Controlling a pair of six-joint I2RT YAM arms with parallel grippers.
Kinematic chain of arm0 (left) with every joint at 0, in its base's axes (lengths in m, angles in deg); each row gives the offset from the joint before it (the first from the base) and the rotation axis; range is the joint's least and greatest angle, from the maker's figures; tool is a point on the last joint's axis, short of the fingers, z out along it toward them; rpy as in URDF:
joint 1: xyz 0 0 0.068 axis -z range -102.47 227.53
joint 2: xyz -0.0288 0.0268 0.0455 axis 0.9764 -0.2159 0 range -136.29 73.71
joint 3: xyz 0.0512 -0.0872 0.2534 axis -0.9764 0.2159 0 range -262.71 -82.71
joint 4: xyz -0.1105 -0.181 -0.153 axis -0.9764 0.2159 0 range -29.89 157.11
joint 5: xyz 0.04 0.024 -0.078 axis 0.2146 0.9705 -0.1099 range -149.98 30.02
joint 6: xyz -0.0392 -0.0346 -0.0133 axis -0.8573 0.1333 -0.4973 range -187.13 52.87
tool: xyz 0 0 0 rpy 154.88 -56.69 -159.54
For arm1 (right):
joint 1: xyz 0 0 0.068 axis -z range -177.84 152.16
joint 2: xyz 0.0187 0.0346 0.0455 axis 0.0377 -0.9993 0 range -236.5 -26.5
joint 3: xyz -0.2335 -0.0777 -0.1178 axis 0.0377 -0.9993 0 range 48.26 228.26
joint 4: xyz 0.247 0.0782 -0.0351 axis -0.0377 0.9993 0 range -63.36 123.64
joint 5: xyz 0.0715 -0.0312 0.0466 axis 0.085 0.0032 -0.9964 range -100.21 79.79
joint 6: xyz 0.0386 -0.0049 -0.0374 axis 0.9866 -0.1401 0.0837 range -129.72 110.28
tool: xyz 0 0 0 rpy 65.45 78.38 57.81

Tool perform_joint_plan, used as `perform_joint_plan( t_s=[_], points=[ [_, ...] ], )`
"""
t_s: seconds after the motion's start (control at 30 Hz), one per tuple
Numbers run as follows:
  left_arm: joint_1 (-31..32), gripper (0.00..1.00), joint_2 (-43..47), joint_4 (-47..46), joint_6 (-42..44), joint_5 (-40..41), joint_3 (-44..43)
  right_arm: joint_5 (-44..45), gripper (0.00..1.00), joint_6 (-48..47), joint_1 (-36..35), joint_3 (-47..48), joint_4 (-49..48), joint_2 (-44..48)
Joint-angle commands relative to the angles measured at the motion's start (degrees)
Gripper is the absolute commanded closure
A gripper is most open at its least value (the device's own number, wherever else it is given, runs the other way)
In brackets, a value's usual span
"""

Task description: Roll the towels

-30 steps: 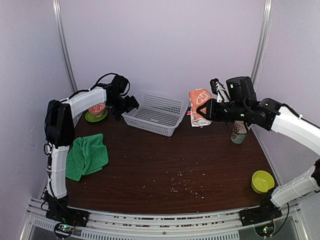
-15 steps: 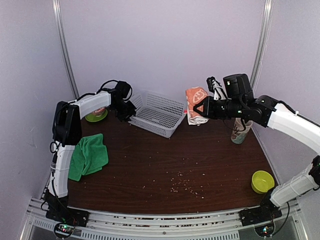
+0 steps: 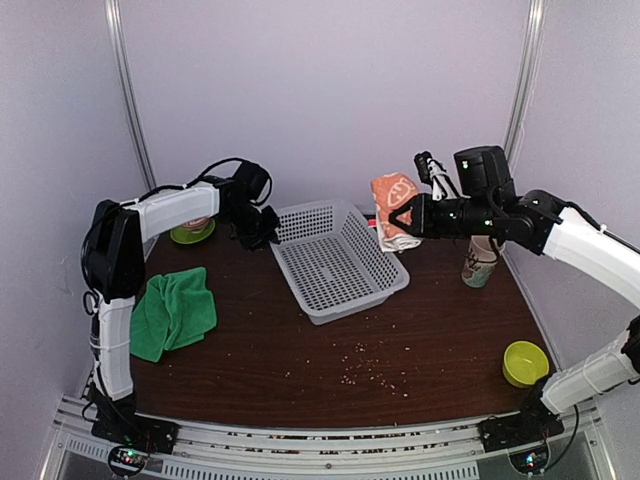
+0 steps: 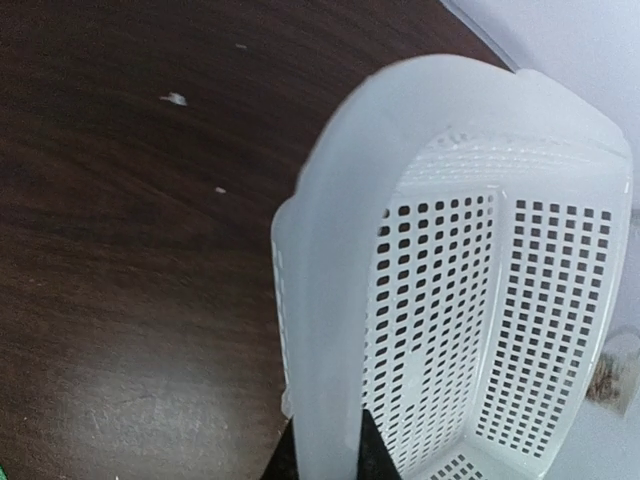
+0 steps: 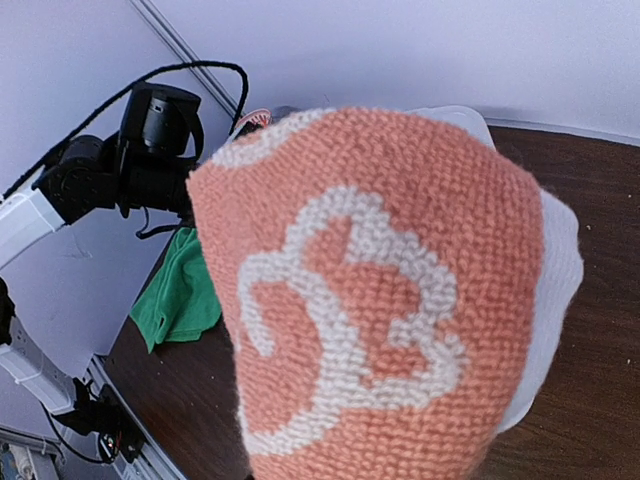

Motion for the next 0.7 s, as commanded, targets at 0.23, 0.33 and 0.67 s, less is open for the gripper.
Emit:
perform_joint_plan(
  t_s=[0.23, 0.33, 0.67],
  points=[
    [7.4, 1.00, 1.4, 6.9, 38.7, -15.4, 3.0, 6.3, 1.00, -19.1, -2.7, 5.1, 16.6, -4.7],
    [7.4, 1.00, -1.0, 7.3, 41.8, -16.4, 0.6, 7.5, 1.00, -21.6, -3.8, 6.3, 17.3, -8.8],
    [7.2, 1.00, -6.1, 7.8, 44.0, -17.0, -5.7, 3.9, 1.00, -26.6, -4.8, 11.5, 17.3, -24.2]
  ],
)
